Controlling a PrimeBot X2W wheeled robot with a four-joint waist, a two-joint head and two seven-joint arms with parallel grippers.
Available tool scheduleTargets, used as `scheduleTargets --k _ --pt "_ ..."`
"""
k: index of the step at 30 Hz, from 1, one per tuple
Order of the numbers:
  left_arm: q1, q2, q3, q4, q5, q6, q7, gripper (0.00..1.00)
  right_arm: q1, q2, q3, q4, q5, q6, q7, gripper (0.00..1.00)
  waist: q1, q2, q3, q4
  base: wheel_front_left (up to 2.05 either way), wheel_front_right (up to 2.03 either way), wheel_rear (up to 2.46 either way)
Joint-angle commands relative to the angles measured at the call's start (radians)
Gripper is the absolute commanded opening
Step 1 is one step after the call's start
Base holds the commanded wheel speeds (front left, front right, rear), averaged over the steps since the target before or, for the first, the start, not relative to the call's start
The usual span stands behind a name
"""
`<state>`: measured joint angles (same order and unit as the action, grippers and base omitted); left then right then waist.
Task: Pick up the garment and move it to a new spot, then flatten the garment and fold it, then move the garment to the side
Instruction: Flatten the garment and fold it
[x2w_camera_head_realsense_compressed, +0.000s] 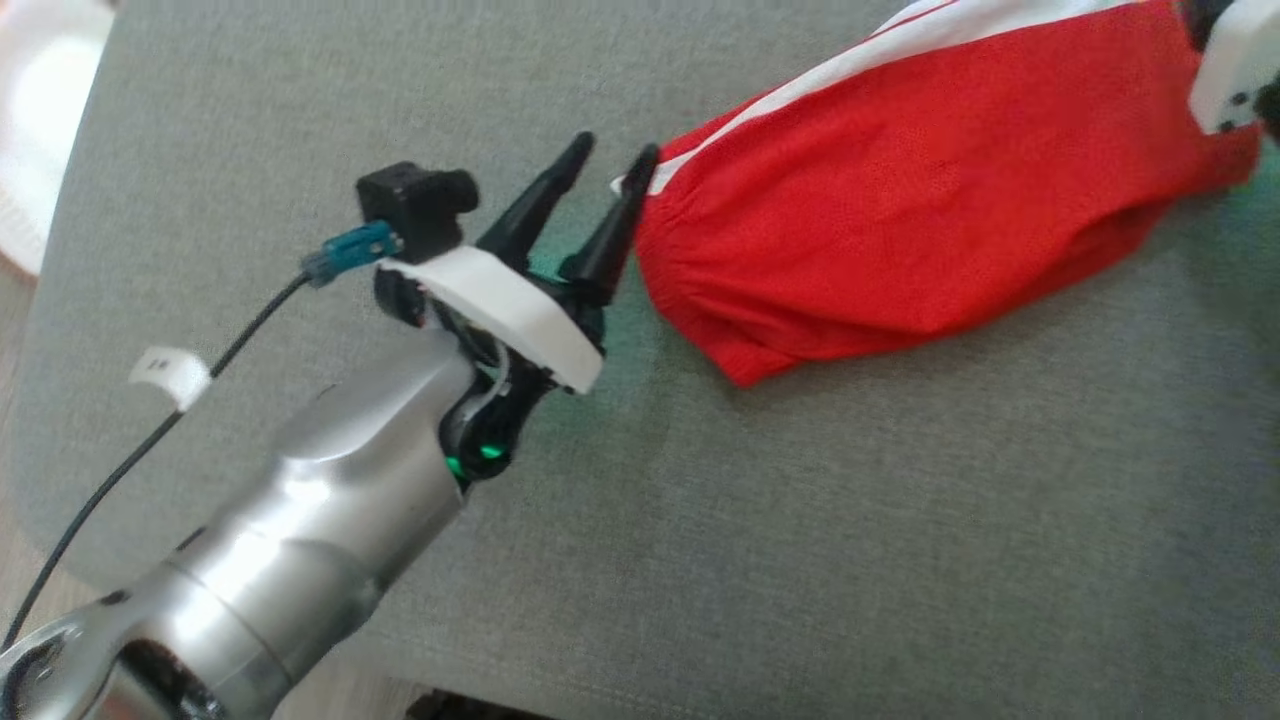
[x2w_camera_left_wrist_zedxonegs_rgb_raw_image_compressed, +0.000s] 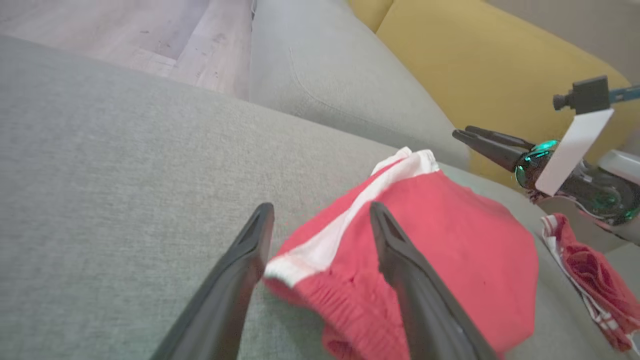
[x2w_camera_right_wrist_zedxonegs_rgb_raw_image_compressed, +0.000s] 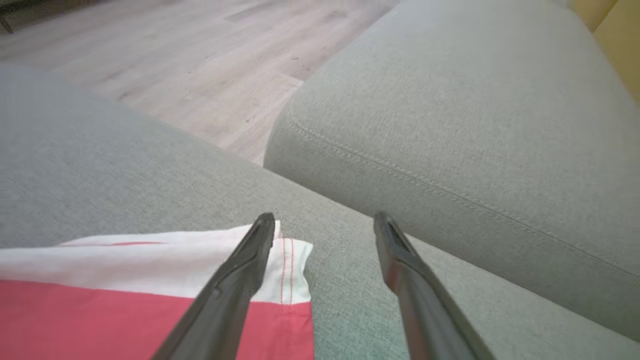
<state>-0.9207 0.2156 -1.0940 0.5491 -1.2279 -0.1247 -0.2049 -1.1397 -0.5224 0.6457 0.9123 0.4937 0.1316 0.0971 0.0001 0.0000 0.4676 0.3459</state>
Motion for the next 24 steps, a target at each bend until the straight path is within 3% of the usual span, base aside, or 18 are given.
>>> scheduleTargets --k 1,8,14,20,24 --pt "-0.007 0.047 0.05 -0.007 -0.012 -0.006 -0.02 1.0 -0.004 0.021 0.007 -0.02 0.018 -0.001 -0.028 1.0 -0.0001 0.0 -0.044 -0.037 0.0 0.0 0.0" --pt "0.07 0.104 0.161 -0.006 0.006 0.019 -0.055 1.0 0.059 0.065 0.004 -0.027 0.094 -0.001 -0.142 1.0 -0.0001 0.0 -0.182 -0.117 0.0 0.0 0.0" --pt "0.194 0.118 0.382 -0.11 0.131 0.092 -0.057 1.0 0.15 0.095 -0.026 -0.061 0.146 -0.001 -0.243 1.0 -0.0001 0.0 -0.283 -0.172 0.0 0.0 0.0" --pt "0.374 0.094 0.563 -0.225 0.304 0.161 -0.057 1.0 0.277 0.15 -0.095 -0.112 0.144 -0.001 -0.327 1.0 -0.0001 0.0 -0.357 -0.224 0.0 0.0 0.0" --pt "0.525 0.053 0.67 -0.28 0.402 0.179 -0.057 1.0 0.417 0.21 -0.218 -0.157 0.082 -0.001 -0.354 1.0 -0.0001 0.0 -0.4 -0.266 0.0 0.0 0.0"
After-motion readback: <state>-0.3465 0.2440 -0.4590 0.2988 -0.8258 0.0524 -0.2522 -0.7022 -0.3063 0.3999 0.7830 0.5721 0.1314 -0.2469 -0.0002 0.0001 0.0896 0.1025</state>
